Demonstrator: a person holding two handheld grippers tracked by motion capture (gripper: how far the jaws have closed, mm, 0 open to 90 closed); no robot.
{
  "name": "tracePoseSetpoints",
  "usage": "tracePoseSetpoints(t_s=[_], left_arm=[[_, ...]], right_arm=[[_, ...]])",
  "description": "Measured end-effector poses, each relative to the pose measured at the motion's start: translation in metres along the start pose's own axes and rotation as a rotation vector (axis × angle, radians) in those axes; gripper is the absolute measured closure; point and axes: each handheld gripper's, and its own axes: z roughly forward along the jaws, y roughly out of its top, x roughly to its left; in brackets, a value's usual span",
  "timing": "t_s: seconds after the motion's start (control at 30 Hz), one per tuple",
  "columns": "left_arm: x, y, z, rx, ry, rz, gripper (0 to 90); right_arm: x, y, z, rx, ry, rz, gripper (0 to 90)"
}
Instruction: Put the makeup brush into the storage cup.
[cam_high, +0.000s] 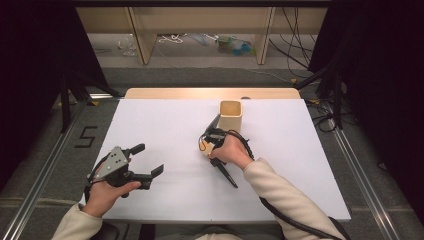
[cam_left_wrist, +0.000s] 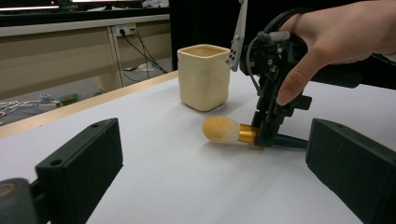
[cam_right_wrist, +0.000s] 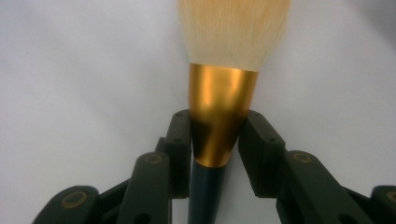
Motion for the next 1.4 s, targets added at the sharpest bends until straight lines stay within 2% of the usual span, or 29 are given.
tracePoseSetpoints(t_s=[0.07,0.17,0.23,0.27,0.3,0.9,0.97,1.03,1.4], left_arm=[[0.000,0.000,0.000,-0.001,0.000,0.007,3.5],[0.000,0.000,0.000,-0.001,0.000,-0.001,3.6],[0.000,0.000,0.000,0.000,0.000,0.007,3.6],[0.001,0.000,0.000,0.000,0.000,0.008,3.6],[0.000,0.000,0.000,0.000,0.001,-0.001,3.6],[0.000,0.000,0.000,0.001,0.002,-0.001,3.9],[0.000,0.000,0.000,0.001,0.002,-0.001,3.9],[0.000,0.000,0.000,0.000,0.004,-0.001,3.9],[0.000,0.000,0.000,0.001,0.004,-0.001,3.8]], right_arm=[[0.001,0.000,-0.002,0.001,0.005,0.010,66.4],[-0.002,-0.002,-0.005,-0.022,0.010,-0.010,66.5],[-0.002,-0.003,-0.008,-0.035,0.011,-0.004,66.5],[-0.005,-0.005,-0.009,-0.060,0.008,-0.025,66.5],[-0.005,-0.005,-0.009,-0.060,0.008,-0.025,66.5],[-0.006,-0.014,-0.032,-0.161,0.020,-0.054,66.8],[-0.005,-0.014,-0.034,-0.181,0.018,-0.052,66.8],[-0.006,-0.015,-0.037,-0.176,0.030,-0.052,66.8],[-0.012,-0.022,-0.047,-0.275,0.043,-0.045,66.8]])
